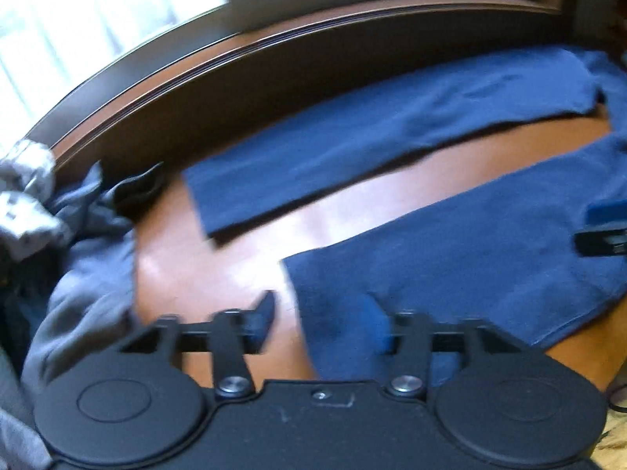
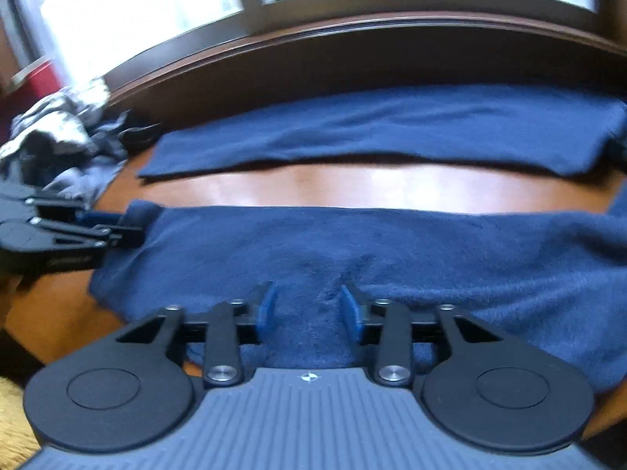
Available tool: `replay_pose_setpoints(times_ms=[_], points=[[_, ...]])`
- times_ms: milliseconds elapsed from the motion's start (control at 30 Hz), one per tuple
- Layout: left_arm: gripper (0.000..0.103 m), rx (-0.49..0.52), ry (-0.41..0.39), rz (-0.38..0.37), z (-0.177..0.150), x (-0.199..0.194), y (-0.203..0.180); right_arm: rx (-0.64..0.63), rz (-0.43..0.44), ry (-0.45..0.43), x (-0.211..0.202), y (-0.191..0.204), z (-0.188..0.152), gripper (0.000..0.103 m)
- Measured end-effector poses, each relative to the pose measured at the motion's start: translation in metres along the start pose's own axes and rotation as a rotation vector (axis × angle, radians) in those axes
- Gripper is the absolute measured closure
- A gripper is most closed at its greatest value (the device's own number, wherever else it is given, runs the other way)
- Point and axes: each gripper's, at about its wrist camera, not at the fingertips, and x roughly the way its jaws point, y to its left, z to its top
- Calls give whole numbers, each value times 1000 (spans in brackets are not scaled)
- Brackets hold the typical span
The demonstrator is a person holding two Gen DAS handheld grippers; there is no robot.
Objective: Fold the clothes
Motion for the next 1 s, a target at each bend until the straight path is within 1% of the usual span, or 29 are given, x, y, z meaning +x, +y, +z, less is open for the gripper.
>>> replay_pose_setpoints(times_ms=[33, 67, 100, 133, 167, 233, 333, 367, 433, 500, 533, 600, 667, 700, 733, 767, 800, 833, 867, 900, 933, 1000], points=[[35, -6, -2, -11, 0, -1, 3, -32, 8, -20, -5, 2, 3, 44], [28, -11, -4, -17, 0, -2, 4, -73, -4, -40, -10, 0, 8, 31], [25, -14, -8, -15, 1, -2, 2, -118, -20, -60, -15, -4, 13, 21], [20, -14, -9, -16, 1, -2, -1, -163, -36, -80, -20, -7, 17, 20], [19, -14, -9, -18, 2, 1, -5, -206, -60, -82, -21, -13, 23, 19], [17, -13, 6, -38, 2, 7, -15, -281, -90, -53, -17, -28, 35, 19], [17, -7, 44, -42, 2, 16, -31, -341, -74, 31, 0, -53, 47, 19], [14, -5, 49, -40, 1, 18, -34, -352, -69, 66, 5, -61, 49, 19], [12, -24, 55, -37, 2, 21, -37, -367, -61, 127, 13, -78, 51, 20], [8, -70, 65, -47, 3, 24, -37, -378, -56, 168, 18, -91, 51, 20], [0, -113, 74, -60, 2, 28, -35, -381, -47, 188, 20, -97, 51, 20], [0, -207, 83, -88, 1, 35, -28, -381, -24, 226, 27, -106, 52, 19], [1, -214, 82, -68, 2, 37, -30, -376, 1, 246, 31, -108, 51, 18], [6, -213, 77, -68, 1, 35, -32, -370, 15, 255, 33, -110, 52, 20], [27, -202, 59, -84, 1, 30, -36, -378, 30, 249, 30, -109, 51, 24], [67, -188, 39, -102, 1, 25, -41, -389, 45, 238, 26, -108, 49, 43], [86, -192, 36, -122, 2, 22, -46, -400, 59, 227, 21, -107, 48, 69], [92, -199, 36, -143, 3, 19, -51, -409, 74, 228, 18, -105, 47, 80], [92, -197, 29, -126, 6, 17, -56, -420, 81, 226, 16, -102, 45, 92], [92, -182, 5, -97, 10, 15, -61, -432, 85, 222, 15, -98, 43, 94], [92, -170, -41, -72, 16, 8, -63, -442, 73, 195, 12, -96, 43, 94], [92, -209, -143, -54, 32, -16, -54, -463, 39, 129, 6, -91, 45, 95]])
